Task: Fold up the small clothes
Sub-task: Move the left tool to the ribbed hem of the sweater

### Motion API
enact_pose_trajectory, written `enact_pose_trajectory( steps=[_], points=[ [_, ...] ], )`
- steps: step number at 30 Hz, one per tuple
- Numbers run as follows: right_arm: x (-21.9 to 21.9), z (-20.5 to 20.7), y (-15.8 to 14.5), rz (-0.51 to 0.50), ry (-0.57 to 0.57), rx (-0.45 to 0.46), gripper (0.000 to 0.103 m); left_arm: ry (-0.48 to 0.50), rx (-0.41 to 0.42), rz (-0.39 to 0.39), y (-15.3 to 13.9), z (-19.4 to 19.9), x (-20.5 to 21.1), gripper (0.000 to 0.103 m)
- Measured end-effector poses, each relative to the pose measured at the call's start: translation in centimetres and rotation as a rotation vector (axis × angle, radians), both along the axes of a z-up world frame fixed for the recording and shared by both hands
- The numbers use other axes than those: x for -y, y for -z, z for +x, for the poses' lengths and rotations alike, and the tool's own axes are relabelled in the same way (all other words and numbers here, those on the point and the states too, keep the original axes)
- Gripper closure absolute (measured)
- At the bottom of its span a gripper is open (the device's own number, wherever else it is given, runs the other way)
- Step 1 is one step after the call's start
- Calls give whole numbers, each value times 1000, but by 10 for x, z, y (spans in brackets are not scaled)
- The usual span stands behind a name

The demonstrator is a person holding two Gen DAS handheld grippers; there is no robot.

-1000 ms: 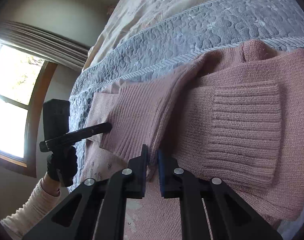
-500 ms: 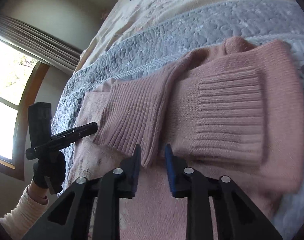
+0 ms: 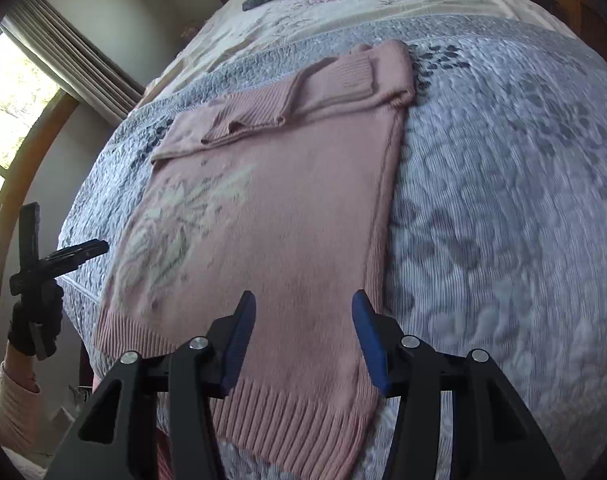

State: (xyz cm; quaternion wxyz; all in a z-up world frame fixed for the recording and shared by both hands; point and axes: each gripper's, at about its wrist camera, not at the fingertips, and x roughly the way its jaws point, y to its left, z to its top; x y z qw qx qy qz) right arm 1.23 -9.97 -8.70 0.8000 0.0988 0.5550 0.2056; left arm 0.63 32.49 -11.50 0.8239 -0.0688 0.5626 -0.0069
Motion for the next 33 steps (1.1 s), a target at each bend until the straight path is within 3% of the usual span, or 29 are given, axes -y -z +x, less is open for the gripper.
enact_pose_trajectory(
  steps=[5,11,20,30,33],
  points=[
    [16,-45,2,-4,51,-24,51,-68,-43,-16,5,-62,-20,33],
    [25,-72,14,-36,83,-51,50,-85,-68,9,11,-101,-27,33],
    [32,-97,49,-36,100,-123,50,-87,-105,-31,27,-119,-31,33],
    [24,-93,64,-35,78,-142,49,-113,-136,-132,50,-123,-35,34],
    [20,-95,62,-16,48,-140,58,-104,-141,-164,48,-123,-33,38]
  ],
)
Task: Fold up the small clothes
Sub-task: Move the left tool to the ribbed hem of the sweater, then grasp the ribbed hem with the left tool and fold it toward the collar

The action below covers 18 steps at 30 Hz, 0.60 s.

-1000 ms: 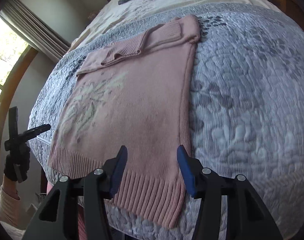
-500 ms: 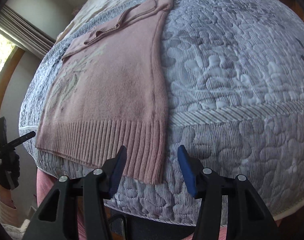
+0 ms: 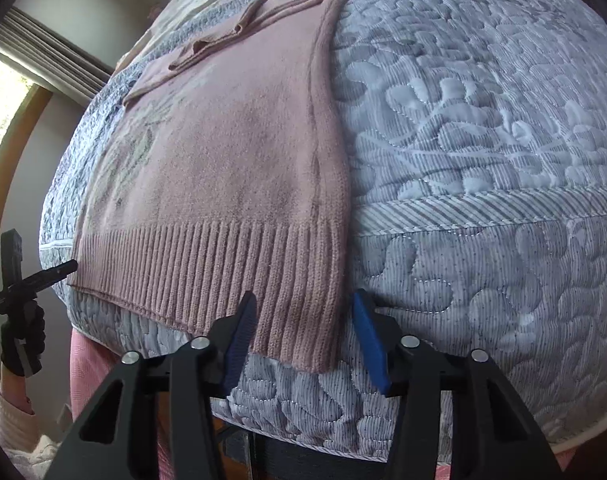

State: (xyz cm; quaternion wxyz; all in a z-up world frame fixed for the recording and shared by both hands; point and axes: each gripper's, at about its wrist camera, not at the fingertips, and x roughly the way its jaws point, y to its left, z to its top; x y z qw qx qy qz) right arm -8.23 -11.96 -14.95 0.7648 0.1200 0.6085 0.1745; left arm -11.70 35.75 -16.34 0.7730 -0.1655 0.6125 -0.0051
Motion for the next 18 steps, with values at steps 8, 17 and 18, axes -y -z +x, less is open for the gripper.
enact_pose_trajectory(
  steps=[8,17,18],
  points=[
    [0,0,7,44,18,-26,60,11,-8,-12,4,1,10,41],
    [8,0,6,100,23,-51,91,11,3,-81,3,10,15,79],
    [9,0,5,112,24,-52,92,13,5,-89,2,10,14,84]
  ],
)
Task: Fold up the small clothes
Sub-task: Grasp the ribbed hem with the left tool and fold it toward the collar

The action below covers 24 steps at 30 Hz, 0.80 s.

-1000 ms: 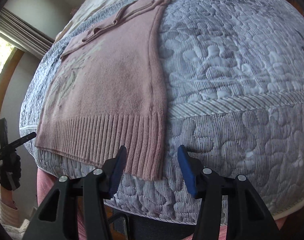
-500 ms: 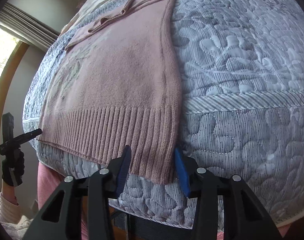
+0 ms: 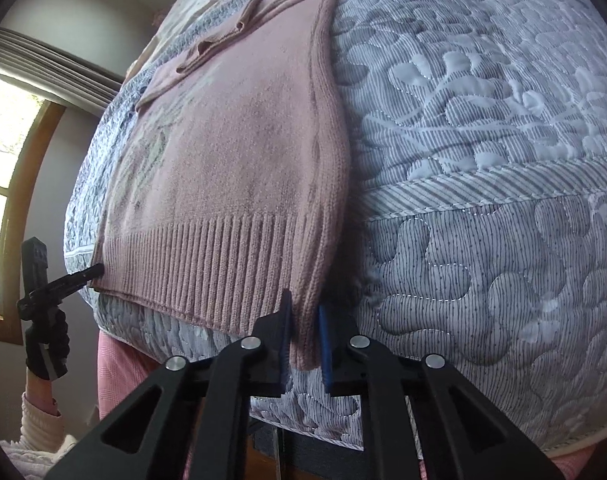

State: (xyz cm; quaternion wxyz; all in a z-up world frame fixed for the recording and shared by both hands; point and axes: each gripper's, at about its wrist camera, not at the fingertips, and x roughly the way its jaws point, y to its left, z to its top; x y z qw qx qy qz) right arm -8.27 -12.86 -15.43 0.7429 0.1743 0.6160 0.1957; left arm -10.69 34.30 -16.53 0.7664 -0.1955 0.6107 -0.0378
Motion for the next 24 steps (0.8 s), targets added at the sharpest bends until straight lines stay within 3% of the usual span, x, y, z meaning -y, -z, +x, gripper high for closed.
enact_pose_trajectory(
  steps=[12,18,24],
  points=[
    [23,27,-49,273,52,55,93,-32,102,-169,-39,12,-13,88],
    [27,67,-70,254,62,93,93,-28,147,-140,-56,47,-15,88],
    [22,112,-73,238,68,88,93,-68,163,-155,-56,88,-25,88]
  ],
)
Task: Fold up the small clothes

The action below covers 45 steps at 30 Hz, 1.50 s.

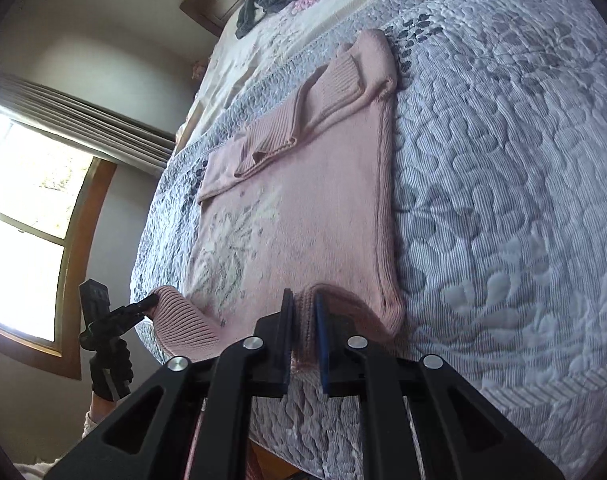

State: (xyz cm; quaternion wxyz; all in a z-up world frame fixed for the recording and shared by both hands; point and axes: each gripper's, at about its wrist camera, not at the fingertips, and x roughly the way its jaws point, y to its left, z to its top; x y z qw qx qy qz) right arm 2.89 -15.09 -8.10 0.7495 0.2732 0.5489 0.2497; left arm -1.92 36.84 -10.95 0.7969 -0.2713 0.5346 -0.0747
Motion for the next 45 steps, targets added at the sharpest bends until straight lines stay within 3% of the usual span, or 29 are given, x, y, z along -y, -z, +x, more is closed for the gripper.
enact_pose_trajectory(
  steps=[7,15,17,20,23,24,28,32,39,42,45],
  points=[
    [1,58,25,1,41,-73,93,-74,-36,-25,21,52,-14,87],
    [0,96,60,-7,65,-162,92,-120,-92,-45,48,88,-24,86],
    [-1,101,64,-11,65,-177,85,-128,-104,-49,52,92,-26,82],
    [3,105,60,-38,81,-160,71,-135,-109,-64,50,94,-29,79],
    [13,103,52,-41,89,-140,71,-151,-91,-82,41,89,-35,68],
    [15,101,48,-49,88,-131,71,-157,-80,-68,36,87,-38,60],
    [15,91,30,-91,52,-75,69,-164,-30,-57,17,76,-46,58],
    [-4,88,14,-167,-18,-10,56,-108,-6,55,5,74,-39,50],
    [-42,92,12,-286,-143,45,53,50,23,229,3,84,-12,41],
    [-54,94,17,-309,-183,53,50,118,20,270,9,92,1,39],
    [-61,97,22,-328,-198,61,42,170,5,322,18,102,12,39]
  ],
)
